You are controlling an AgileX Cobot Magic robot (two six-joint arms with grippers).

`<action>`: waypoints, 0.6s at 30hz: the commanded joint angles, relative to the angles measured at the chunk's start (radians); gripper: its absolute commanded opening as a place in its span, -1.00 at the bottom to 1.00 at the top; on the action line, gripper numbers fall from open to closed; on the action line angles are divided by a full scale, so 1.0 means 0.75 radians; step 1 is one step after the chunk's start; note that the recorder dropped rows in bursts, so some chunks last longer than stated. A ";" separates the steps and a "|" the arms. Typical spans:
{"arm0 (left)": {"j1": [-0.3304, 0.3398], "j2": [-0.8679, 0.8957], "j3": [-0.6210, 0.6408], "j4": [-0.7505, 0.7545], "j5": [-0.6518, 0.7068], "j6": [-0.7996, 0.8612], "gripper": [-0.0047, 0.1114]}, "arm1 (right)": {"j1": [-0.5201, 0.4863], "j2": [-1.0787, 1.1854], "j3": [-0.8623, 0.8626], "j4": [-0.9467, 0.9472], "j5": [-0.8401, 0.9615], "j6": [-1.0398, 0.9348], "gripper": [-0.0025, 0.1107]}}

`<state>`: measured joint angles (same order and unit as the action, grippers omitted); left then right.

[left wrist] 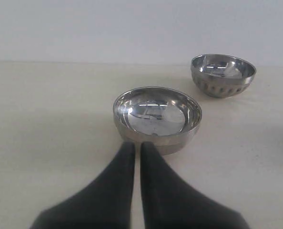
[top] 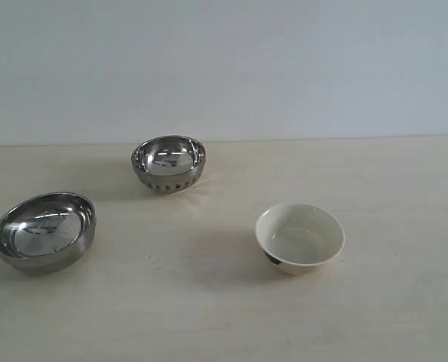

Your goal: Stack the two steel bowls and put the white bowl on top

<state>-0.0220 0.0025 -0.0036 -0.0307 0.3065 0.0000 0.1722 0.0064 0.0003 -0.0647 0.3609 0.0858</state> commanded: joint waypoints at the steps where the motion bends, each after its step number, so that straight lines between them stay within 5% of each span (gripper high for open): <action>1: 0.003 -0.003 0.005 0.003 0.001 -0.011 -0.85 | -0.005 -0.008 0.000 -0.012 -0.006 -0.008 -0.96; 15: 0.003 -0.003 0.005 0.176 -0.047 0.045 -0.85 | -0.005 -0.008 0.000 -0.012 -0.006 -0.008 -0.96; 18: 0.001 -0.003 0.005 0.098 -0.222 0.027 -0.85 | -0.005 -0.008 0.000 -0.012 -0.006 -0.008 -0.96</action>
<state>-0.0220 0.0025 -0.0036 0.0774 0.2558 0.0272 0.1722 0.0064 0.0003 -0.0647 0.3609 0.0858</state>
